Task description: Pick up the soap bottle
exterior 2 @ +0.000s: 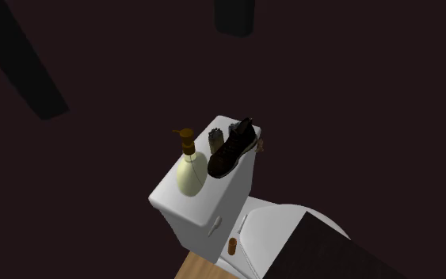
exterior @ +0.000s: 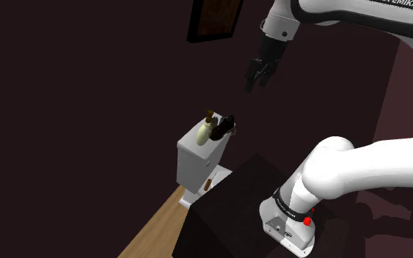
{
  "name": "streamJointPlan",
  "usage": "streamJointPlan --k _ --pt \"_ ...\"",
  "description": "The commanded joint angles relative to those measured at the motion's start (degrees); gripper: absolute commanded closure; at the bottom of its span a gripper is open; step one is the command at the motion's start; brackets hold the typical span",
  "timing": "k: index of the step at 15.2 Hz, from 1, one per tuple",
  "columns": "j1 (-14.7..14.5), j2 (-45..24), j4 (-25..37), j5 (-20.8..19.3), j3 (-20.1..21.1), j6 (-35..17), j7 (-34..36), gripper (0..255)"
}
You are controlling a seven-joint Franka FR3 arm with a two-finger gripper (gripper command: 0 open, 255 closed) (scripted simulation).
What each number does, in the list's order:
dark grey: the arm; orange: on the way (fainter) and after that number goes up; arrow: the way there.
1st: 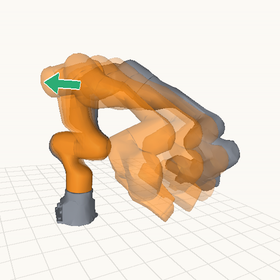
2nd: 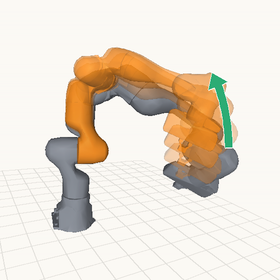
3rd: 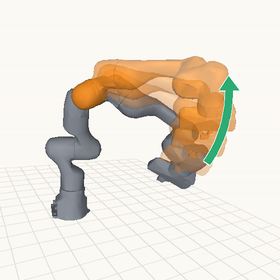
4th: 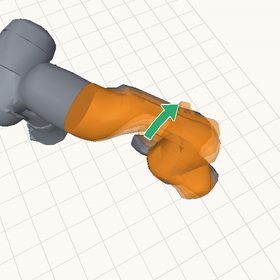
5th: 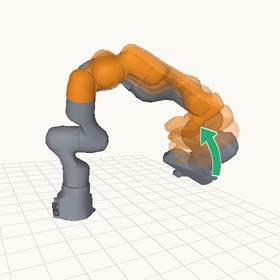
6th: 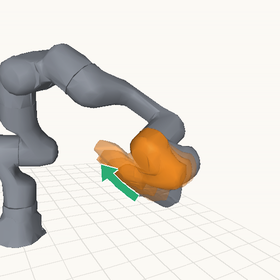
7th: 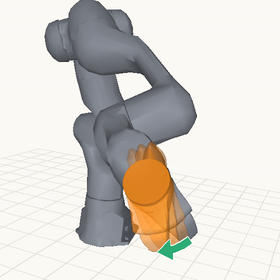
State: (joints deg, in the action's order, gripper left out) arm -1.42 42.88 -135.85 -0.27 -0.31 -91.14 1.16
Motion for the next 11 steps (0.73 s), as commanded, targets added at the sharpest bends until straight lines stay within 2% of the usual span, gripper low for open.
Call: streamJointPlan --k 1,11 --pt "0.00 0.00 0.00 0.00 0.00 0.00 0.00 0" --pt "1.79 -15.87 -1.22 -2.44 -6.55 -16.15 -7.50 0"
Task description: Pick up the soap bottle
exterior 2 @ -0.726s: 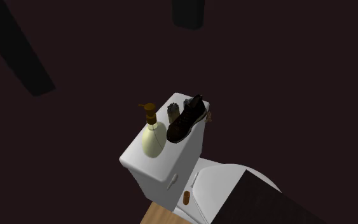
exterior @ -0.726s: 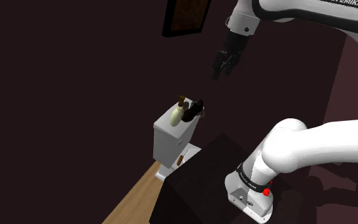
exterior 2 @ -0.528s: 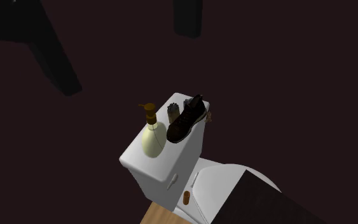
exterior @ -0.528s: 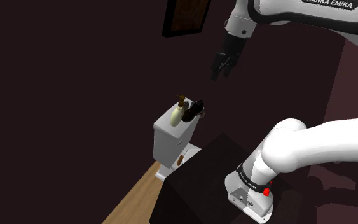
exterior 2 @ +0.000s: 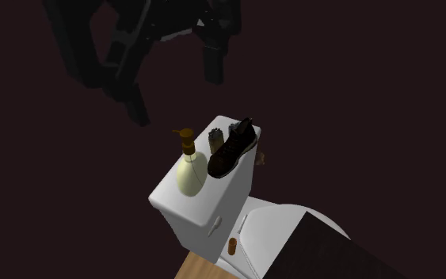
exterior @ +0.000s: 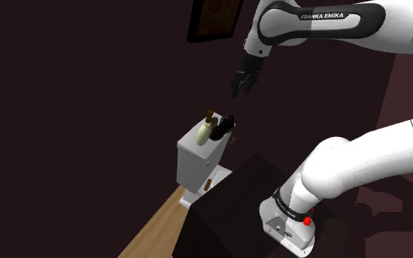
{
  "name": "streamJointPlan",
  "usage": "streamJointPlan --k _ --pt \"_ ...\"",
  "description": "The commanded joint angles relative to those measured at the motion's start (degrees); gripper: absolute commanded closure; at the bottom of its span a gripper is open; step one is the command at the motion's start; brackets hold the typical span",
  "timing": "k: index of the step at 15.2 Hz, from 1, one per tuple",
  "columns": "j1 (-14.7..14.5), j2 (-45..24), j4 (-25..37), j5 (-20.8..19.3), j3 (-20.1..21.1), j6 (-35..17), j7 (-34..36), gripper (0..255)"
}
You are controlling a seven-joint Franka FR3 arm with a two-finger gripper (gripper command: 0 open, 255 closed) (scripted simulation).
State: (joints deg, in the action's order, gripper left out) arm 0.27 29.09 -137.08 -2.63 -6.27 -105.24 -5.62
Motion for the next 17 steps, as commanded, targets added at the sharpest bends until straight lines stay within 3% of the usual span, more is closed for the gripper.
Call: streamJointPlan --k 1,8,17 --pt "0.22 -3.99 0.33 -0.12 -1.21 -3.55 -1.49 0" --pt "0.88 -18.47 4.74 1.15 -5.10 -12.78 -7.31 0" --pt "2.84 -38.75 15.86 6.65 -7.51 -20.21 -15.76 0"
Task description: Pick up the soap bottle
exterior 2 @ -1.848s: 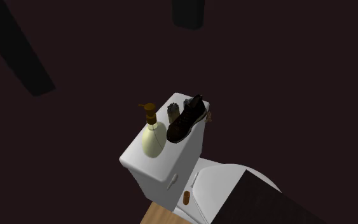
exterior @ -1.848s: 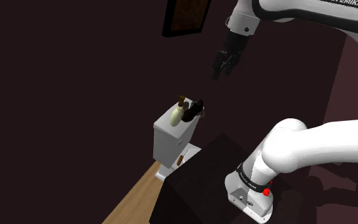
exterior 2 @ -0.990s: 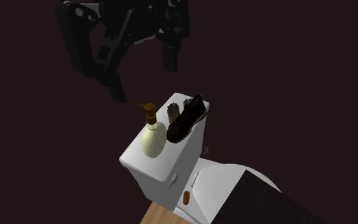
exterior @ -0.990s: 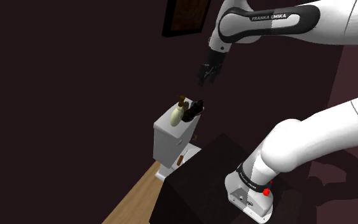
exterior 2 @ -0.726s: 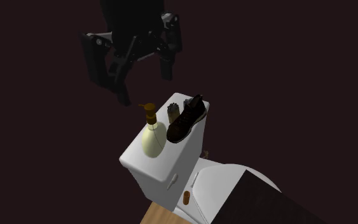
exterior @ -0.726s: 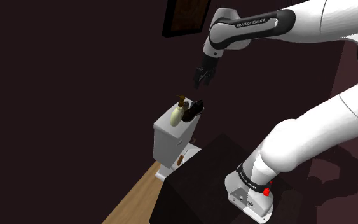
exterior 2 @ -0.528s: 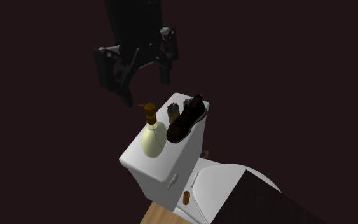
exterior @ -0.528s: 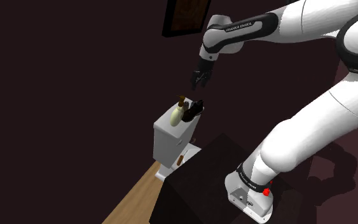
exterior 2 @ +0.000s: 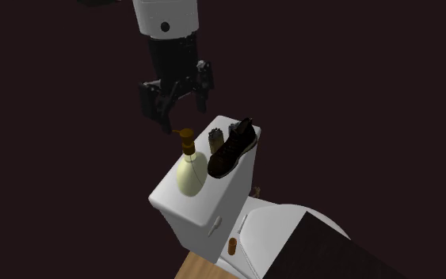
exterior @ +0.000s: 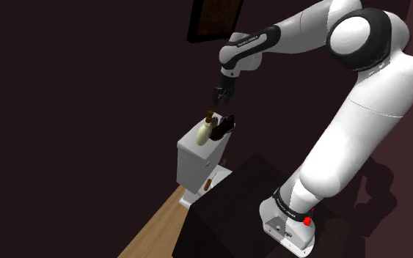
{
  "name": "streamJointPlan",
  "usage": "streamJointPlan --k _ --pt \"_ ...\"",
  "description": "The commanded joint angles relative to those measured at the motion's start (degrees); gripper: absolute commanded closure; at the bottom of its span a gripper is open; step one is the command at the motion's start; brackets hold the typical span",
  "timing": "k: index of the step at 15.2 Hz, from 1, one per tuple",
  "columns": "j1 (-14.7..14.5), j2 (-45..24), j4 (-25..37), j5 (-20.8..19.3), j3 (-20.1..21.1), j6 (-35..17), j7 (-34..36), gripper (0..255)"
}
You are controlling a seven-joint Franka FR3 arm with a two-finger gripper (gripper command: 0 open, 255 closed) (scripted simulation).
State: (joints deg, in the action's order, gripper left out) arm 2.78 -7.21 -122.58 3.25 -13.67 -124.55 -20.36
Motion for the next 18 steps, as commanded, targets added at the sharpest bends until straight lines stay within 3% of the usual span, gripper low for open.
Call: streamJointPlan --k 1,9,18 --pt "0.73 -4.74 2.98 1.50 -0.12 -1.36 -1.92 0" --pt "4.93 -23.21 18.74 6.26 1.12 -2.43 -7.52 0" --pt "5.63 -27.89 19.35 7.43 1.94 -6.38 -8.34 0"
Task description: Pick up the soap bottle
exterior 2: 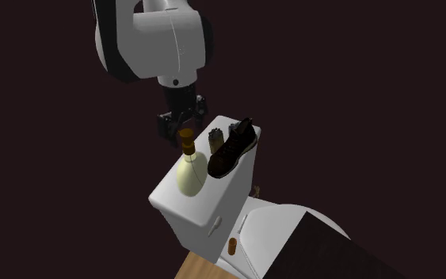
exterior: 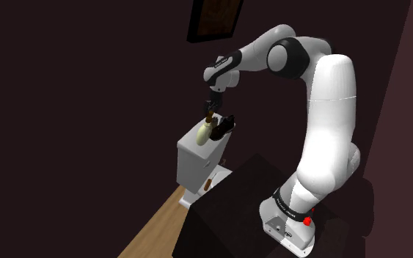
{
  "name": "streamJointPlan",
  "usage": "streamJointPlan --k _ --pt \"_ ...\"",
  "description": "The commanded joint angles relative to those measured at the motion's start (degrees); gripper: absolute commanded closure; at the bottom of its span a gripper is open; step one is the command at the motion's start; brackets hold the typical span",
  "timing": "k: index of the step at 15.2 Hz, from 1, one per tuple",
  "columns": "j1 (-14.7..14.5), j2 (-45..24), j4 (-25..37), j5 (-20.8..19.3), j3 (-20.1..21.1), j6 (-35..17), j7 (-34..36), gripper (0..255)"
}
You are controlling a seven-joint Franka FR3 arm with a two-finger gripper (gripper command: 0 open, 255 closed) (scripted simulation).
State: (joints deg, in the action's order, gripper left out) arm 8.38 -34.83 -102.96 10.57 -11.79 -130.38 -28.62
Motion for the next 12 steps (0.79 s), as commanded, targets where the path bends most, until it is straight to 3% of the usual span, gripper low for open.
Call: streamJointPlan --k 1,2,12 --pt "0.03 -0.28 -0.26 0.10 0.07 -0.55 -0.09 0" --pt "0.04 -0.17 -0.37 0.09 0.05 -0.56 -0.12 255" --pt "-0.04 0.27 -0.29 -0.04 -0.04 -0.04 0.00 255"
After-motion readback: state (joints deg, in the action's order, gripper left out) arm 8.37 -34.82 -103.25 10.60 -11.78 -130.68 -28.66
